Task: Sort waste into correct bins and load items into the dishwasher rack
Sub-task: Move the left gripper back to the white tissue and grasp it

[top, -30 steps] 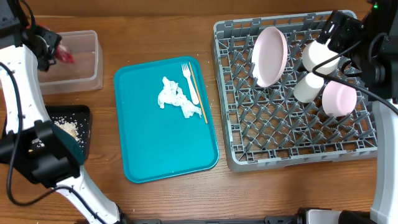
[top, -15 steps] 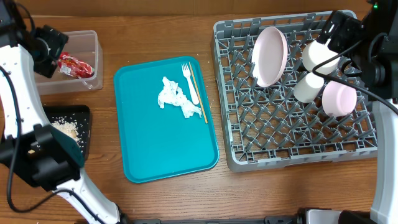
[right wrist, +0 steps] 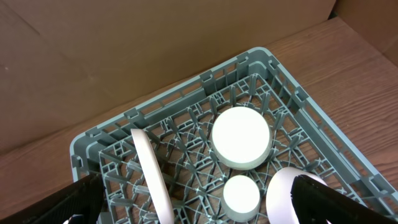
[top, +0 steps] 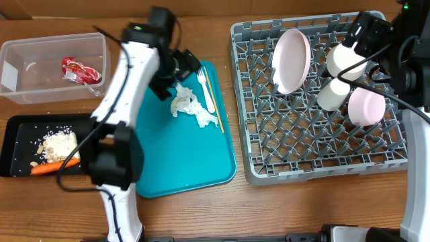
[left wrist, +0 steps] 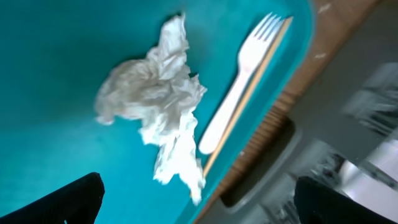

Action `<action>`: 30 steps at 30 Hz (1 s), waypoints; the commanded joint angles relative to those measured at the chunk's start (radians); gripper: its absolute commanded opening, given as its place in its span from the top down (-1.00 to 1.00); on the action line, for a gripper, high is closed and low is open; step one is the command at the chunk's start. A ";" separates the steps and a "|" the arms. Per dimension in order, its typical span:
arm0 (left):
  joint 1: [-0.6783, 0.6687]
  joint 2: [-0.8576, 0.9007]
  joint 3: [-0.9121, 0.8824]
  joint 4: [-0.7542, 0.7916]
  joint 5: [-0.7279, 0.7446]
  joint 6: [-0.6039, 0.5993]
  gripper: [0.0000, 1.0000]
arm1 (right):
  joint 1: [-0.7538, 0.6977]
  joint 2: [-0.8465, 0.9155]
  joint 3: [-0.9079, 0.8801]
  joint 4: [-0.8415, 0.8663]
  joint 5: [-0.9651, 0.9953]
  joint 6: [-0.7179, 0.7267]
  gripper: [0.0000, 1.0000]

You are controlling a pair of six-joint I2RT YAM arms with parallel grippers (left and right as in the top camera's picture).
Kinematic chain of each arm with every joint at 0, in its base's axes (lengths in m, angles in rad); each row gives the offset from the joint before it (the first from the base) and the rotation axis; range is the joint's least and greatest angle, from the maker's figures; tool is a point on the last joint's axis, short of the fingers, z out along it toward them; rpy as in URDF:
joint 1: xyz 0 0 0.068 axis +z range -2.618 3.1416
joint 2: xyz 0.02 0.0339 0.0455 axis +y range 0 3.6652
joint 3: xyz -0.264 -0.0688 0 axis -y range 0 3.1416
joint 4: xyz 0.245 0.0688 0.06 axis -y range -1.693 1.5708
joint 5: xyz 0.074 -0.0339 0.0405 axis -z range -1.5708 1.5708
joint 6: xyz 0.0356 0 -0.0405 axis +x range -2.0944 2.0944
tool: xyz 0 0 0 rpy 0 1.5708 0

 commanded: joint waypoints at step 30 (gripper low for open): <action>-0.027 0.194 -0.013 -0.008 -0.033 0.895 -1.00 | -0.004 -0.003 0.013 0.005 0.007 0.000 -1.00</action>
